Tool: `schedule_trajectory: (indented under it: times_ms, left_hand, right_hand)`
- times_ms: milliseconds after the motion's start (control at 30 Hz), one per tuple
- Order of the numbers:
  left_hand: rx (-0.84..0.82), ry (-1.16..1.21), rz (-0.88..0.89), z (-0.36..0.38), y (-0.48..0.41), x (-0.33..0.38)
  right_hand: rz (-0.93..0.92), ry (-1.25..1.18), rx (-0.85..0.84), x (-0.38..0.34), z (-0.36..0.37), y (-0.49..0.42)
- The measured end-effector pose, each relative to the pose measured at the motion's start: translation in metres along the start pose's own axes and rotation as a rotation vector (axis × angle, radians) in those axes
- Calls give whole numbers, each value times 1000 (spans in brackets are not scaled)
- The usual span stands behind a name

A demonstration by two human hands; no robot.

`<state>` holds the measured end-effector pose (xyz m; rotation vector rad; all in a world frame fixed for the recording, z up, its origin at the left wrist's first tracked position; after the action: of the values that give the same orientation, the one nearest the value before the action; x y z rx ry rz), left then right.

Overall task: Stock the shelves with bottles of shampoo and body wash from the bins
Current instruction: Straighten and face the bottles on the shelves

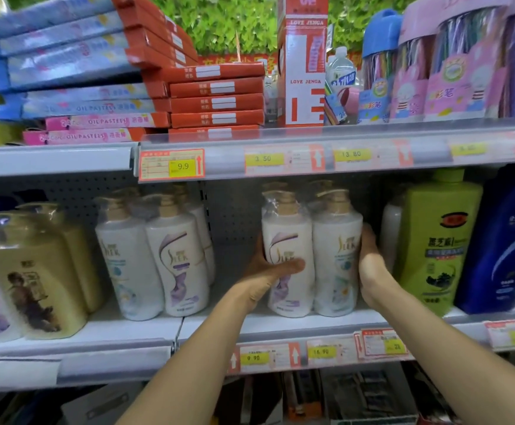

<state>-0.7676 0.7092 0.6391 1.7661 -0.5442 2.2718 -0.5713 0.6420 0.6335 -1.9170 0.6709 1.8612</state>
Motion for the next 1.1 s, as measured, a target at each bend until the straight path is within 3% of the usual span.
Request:
schedule_trajectory:
  times_ms: [200,400,600,733,800,867,933,1100]
  left_hand:
    - [80,55,42,-36,17,10]
    - [281,80,263,-57,46,27]
    - [421,-323,560,-74,86,67]
    - [672,-542,840,-109,128,96]
    - [819,-511,808,-143,136,97]
    - [858,-379,615,-180,129,90]
    - [781,-201,433,-205,115,81]
    - [544,104,242,-239,84,71]
  right_hand:
    - [32,121,-133,-2,42,15]
    - [56,99,-193,2,74,19]
    - [31,82,-180,0,94,26]
    - [12,89,-165,-2,99,31]
    - [7,88,-156,-3,100,32]
    - [6,86,-142,-4,101,33]
    - [15,81,-129,-3,102,33]
    - [2,88,-135,-6,108,35]
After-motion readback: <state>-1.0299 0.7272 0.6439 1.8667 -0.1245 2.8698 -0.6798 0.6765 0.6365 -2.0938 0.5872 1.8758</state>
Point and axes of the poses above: each hand's wrist, its own y-axis away from the middle knuckle, its own z-axis out of the palm, x = y × z, the point moved 8 cm from there along -y, towards the middle knuckle, and after that the axes turned 14 degrees about y, right-handed, at the moved point
